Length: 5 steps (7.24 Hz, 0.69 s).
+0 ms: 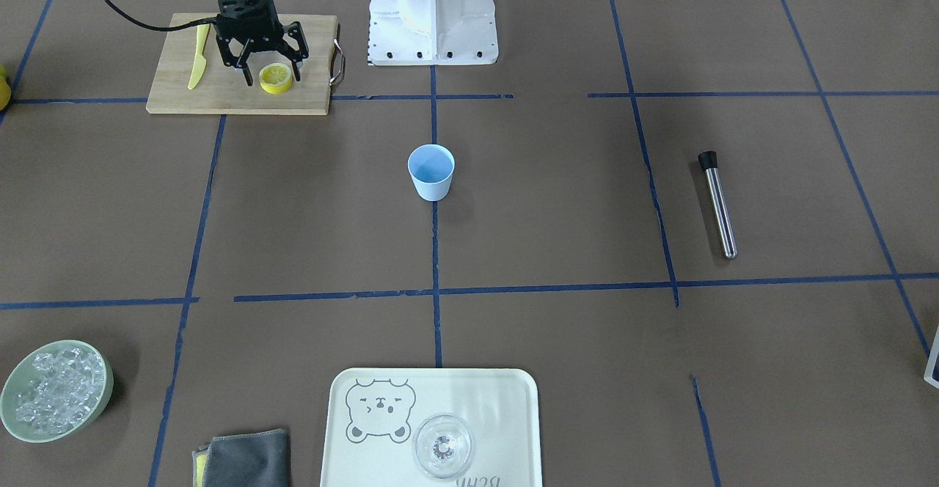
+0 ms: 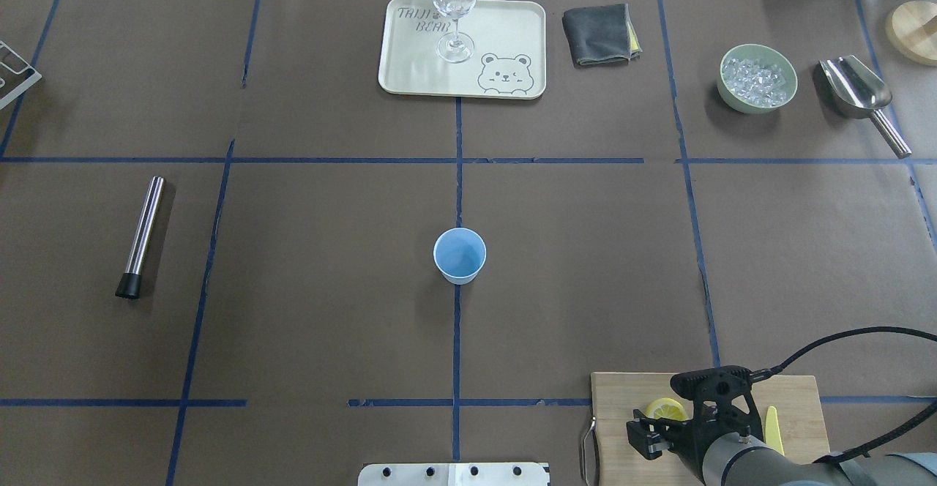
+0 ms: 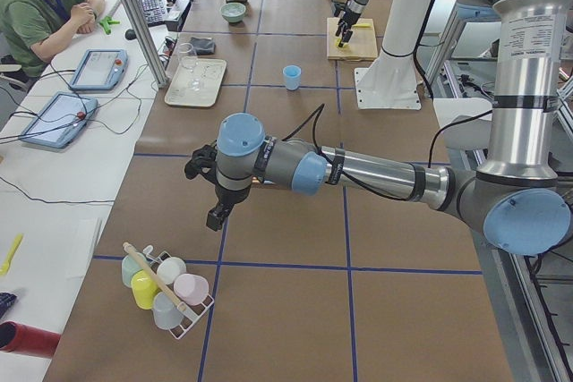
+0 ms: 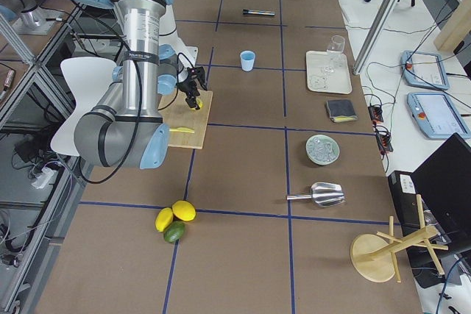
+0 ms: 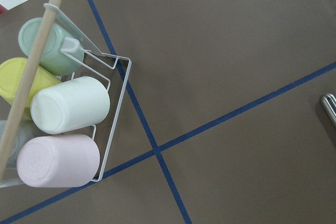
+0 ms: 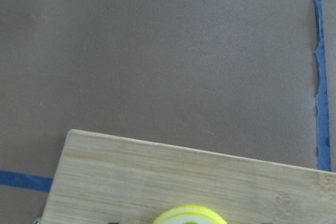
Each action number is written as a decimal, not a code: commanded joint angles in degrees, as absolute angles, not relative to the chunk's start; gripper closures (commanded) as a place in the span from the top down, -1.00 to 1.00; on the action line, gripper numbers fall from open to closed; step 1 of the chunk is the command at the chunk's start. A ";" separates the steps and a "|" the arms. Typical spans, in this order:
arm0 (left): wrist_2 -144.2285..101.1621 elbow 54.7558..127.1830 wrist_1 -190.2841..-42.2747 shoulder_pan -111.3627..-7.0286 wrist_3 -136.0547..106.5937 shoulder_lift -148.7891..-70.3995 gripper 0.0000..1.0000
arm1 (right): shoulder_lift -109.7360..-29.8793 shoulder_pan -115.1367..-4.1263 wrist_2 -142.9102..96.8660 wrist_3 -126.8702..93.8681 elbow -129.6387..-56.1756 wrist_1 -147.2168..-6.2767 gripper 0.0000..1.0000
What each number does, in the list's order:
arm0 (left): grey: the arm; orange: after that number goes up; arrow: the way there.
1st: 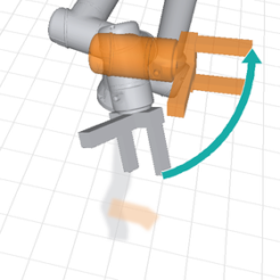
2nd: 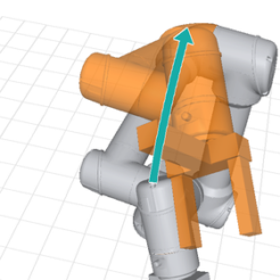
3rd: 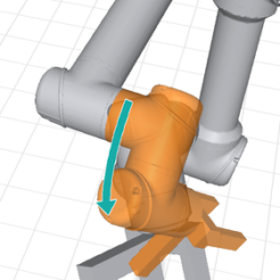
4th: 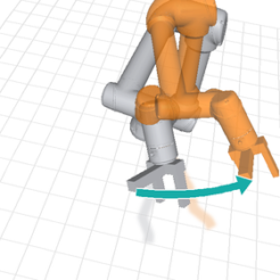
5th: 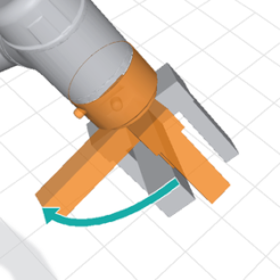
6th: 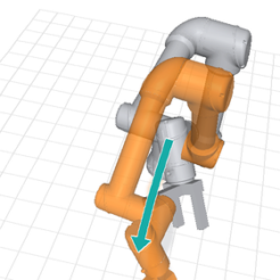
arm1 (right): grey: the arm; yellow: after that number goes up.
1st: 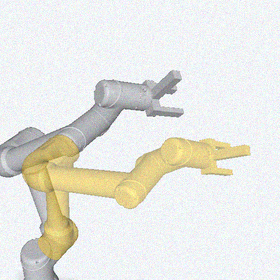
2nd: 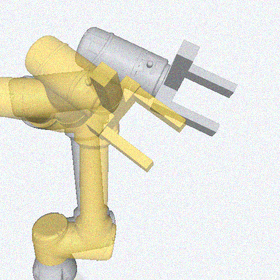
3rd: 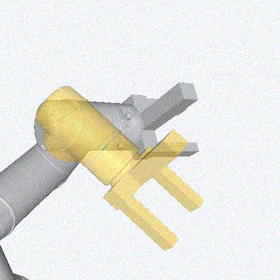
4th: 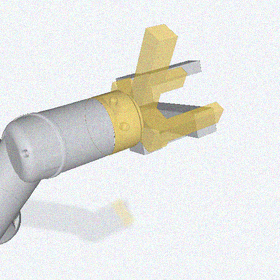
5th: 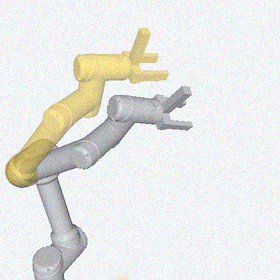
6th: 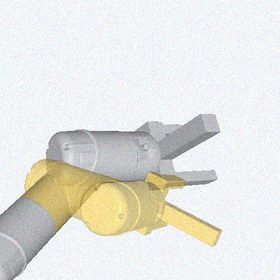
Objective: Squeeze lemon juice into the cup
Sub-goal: 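Close the right gripper on the lemon slice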
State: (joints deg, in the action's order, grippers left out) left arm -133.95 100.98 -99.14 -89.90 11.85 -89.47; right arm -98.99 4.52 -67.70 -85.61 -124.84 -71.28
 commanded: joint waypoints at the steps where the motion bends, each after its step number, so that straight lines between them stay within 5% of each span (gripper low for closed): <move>1: -133.95 100.99 -99.14 -89.91 11.87 -89.30 1.00 | -99.57 5.45 -67.76 -85.52 -124.72 -71.54 0.84; 5: -133.95 101.07 -99.14 -89.91 11.87 -89.30 1.00 | -99.58 5.54 -68.03 -85.52 -124.45 -71.54 0.67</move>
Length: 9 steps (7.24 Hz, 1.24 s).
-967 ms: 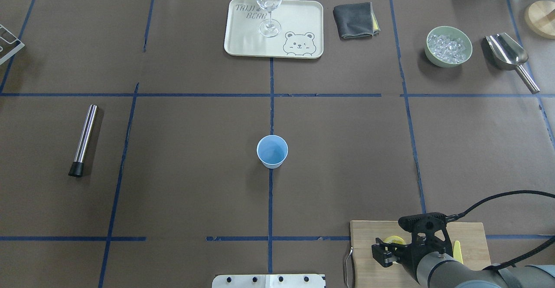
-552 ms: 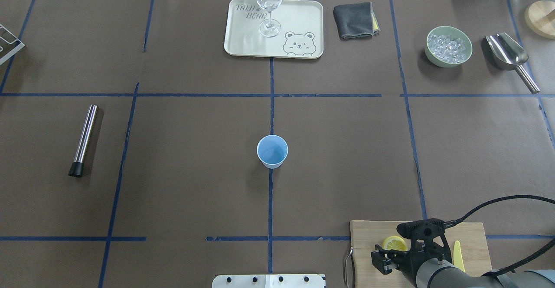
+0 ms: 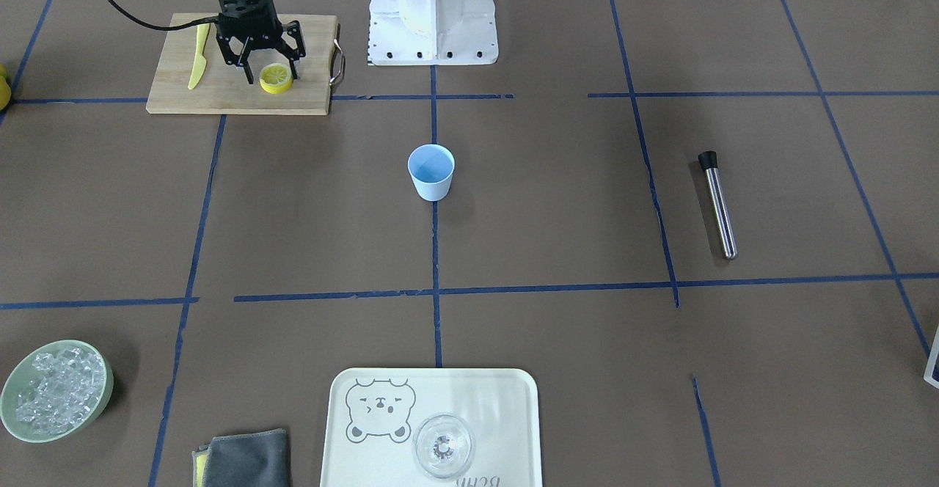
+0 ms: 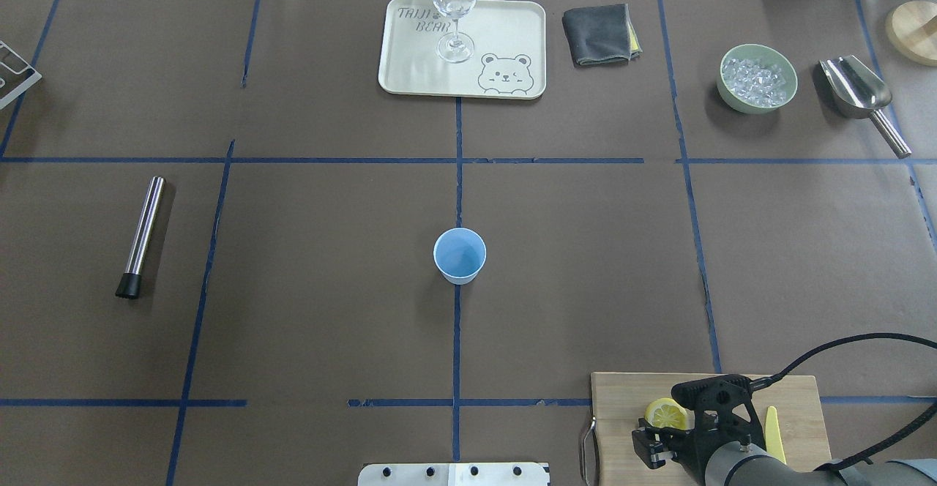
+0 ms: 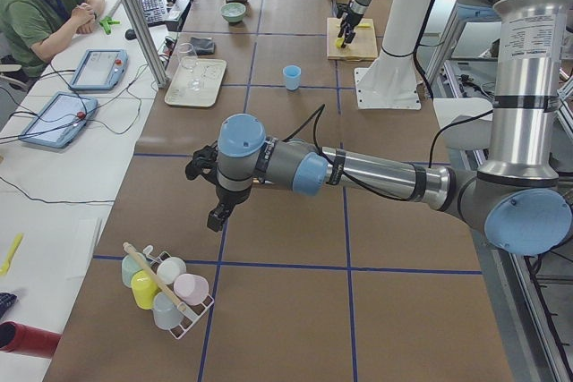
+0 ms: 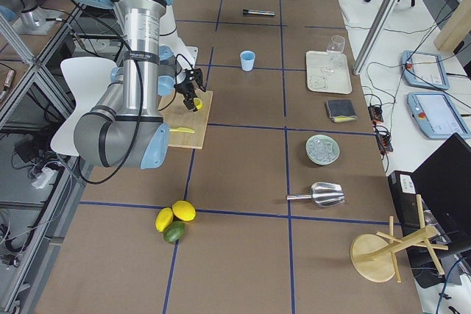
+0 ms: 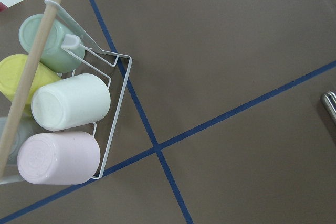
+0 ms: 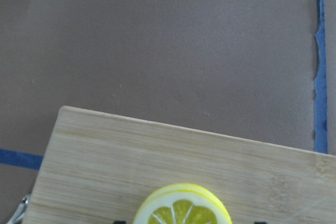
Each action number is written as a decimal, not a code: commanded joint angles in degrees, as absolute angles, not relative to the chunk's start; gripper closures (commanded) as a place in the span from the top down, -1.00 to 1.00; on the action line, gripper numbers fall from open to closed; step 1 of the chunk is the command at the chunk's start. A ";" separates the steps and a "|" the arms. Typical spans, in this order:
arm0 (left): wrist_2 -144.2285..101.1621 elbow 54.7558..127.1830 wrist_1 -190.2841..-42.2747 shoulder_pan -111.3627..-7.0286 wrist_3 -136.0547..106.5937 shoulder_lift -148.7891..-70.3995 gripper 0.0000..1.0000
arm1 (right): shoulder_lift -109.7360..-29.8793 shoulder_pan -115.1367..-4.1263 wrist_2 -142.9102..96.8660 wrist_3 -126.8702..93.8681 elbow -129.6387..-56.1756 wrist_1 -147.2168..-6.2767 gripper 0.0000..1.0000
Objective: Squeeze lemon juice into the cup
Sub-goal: 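Close the right gripper on the lemon slice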
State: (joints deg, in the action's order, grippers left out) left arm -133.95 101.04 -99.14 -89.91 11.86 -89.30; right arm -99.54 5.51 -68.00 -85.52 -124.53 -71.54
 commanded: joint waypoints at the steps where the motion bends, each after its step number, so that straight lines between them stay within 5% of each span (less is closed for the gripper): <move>1: -133.95 101.07 -99.14 -89.91 11.87 -89.30 1.00 | -99.49 5.54 -68.03 -85.52 -124.45 -71.54 0.58; 7: -133.86 101.95 -99.05 -90.09 11.78 -89.30 1.00 | -99.40 5.36 -68.12 -85.52 -124.72 -71.46 0.16; 9: -133.86 102.04 -99.05 -90.09 11.78 -89.30 1.00 | -99.40 5.36 -68.03 -85.52 -124.89 -71.46 -0.19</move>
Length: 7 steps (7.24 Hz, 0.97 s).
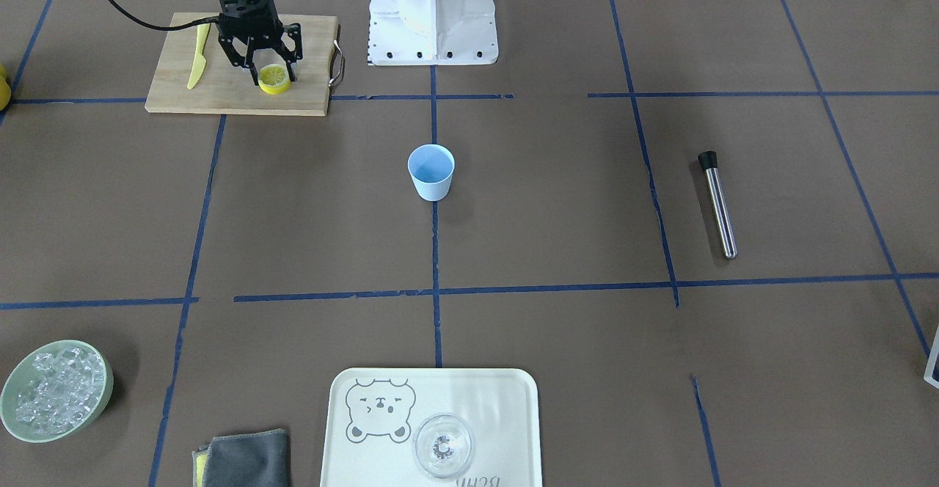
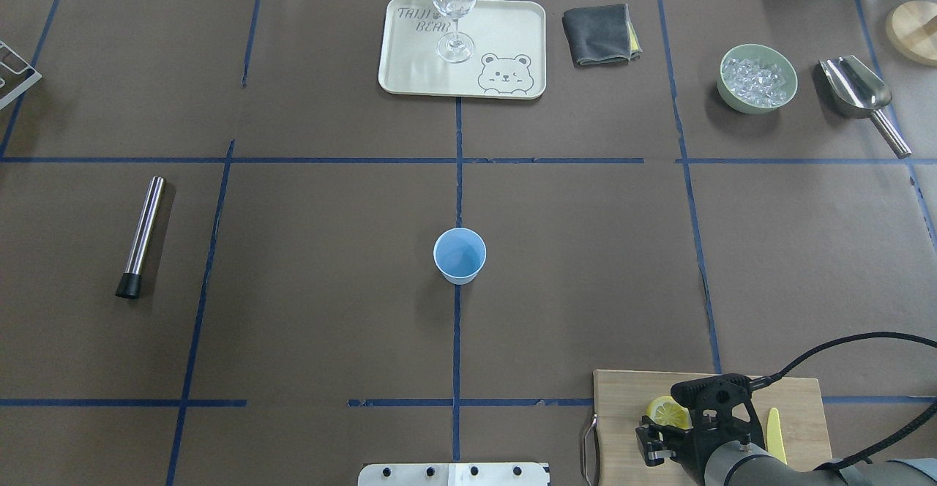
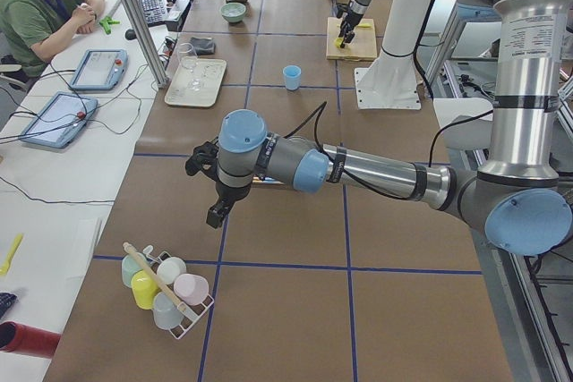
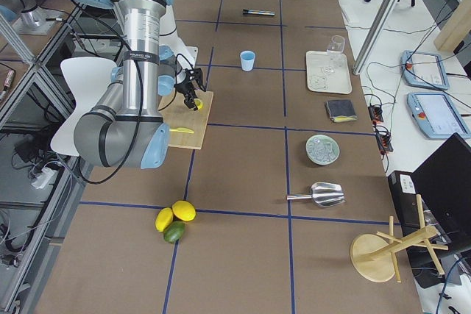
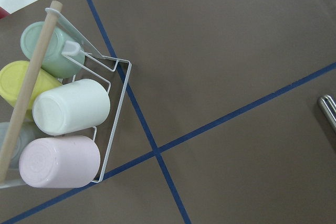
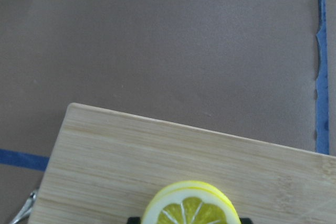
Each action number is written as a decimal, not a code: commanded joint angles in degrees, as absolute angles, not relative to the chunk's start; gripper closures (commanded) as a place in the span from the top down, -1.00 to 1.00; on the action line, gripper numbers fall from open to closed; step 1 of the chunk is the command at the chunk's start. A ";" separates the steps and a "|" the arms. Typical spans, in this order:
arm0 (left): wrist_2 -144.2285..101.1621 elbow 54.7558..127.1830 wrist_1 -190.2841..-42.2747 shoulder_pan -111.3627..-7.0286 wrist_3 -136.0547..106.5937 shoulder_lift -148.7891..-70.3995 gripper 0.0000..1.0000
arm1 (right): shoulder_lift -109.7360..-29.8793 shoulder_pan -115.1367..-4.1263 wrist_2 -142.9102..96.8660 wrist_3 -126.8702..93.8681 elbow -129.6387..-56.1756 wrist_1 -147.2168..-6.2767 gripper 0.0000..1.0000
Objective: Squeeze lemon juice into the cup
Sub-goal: 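Close the right gripper on the lemon slice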
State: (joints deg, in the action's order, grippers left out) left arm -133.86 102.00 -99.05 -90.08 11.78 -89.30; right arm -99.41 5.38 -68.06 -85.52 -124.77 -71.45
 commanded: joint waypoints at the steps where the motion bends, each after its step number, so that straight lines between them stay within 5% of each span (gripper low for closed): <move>1: -133.86 102.04 -99.05 -90.09 11.78 -89.30 1.00 | -99.49 5.19 -68.03 -85.52 -125.33 -71.46 -0.26; 7: -133.68 101.95 -98.96 -90.09 11.69 -89.30 1.00 | -99.58 2.82 -68.11 -85.52 -130.25 -71.46 -0.25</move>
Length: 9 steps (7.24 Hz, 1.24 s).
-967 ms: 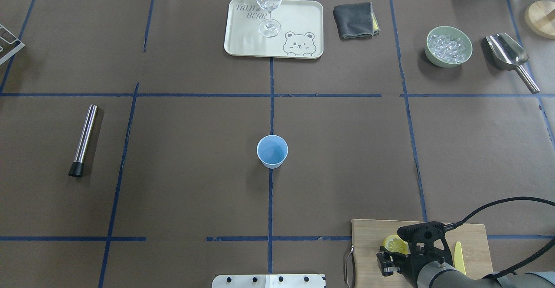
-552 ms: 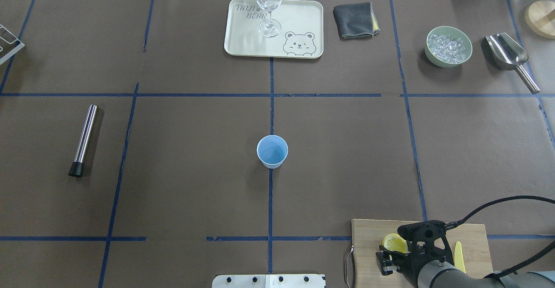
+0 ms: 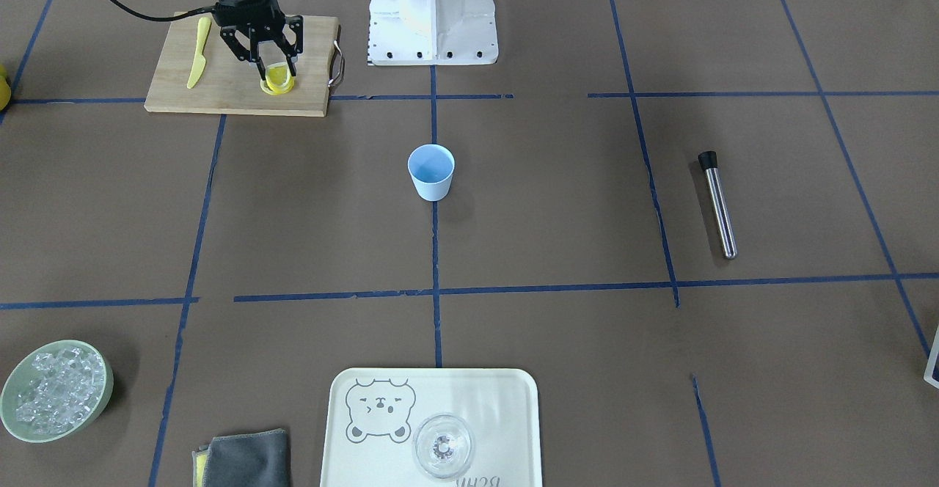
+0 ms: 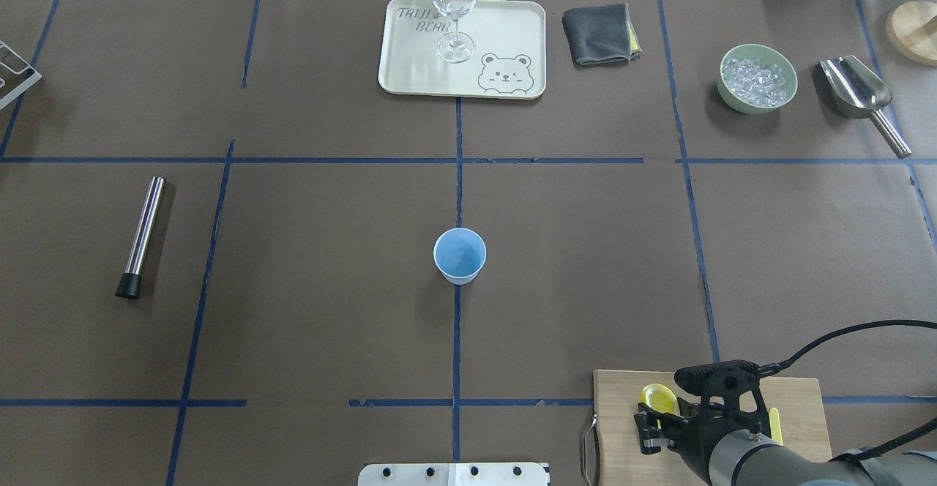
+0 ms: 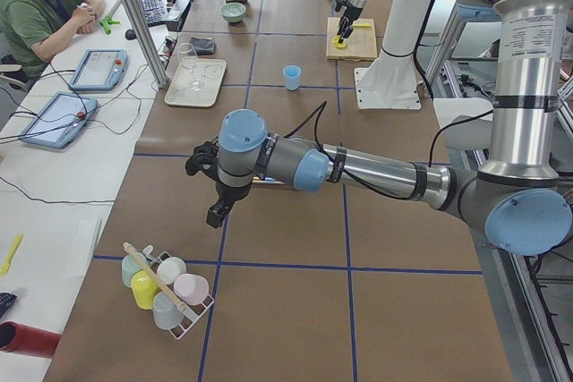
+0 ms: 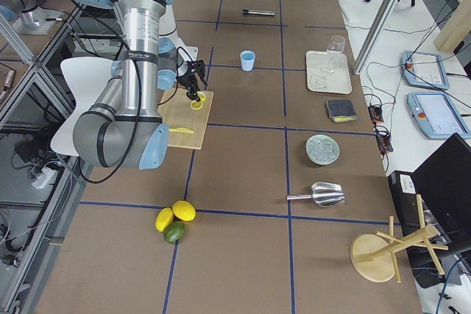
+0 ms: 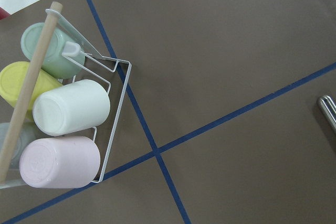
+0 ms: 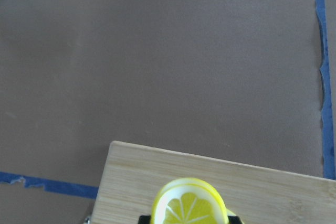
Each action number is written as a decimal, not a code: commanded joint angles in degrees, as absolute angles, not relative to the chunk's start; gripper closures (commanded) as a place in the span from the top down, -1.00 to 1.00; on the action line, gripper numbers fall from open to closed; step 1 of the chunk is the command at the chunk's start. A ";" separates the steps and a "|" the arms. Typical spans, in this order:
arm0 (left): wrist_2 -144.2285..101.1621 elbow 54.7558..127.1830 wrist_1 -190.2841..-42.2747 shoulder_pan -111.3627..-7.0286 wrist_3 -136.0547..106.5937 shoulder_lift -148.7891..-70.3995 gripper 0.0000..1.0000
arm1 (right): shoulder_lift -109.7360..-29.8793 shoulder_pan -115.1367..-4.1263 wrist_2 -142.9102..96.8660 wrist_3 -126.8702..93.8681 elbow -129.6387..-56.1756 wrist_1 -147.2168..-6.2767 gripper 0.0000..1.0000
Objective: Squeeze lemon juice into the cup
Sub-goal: 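Close the right gripper on the lemon slice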
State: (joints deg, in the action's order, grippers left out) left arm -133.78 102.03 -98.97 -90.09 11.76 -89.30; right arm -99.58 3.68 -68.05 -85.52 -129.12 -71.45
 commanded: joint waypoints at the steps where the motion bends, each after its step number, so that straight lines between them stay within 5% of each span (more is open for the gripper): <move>1: -133.59 101.95 -98.96 -90.17 11.69 -89.30 1.00 | -99.49 1.42 -69.68 -85.43 -130.69 -71.46 -0.25; 9: -133.68 101.95 -98.96 -90.09 11.69 -89.30 1.00 | -98.35 -5.87 -77.15 -84.38 -131.04 -71.63 -0.24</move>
State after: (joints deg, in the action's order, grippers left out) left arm -133.65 101.95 -98.97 -90.17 11.72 -89.30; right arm -98.75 -3.76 -74.95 -84.69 -131.18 -71.60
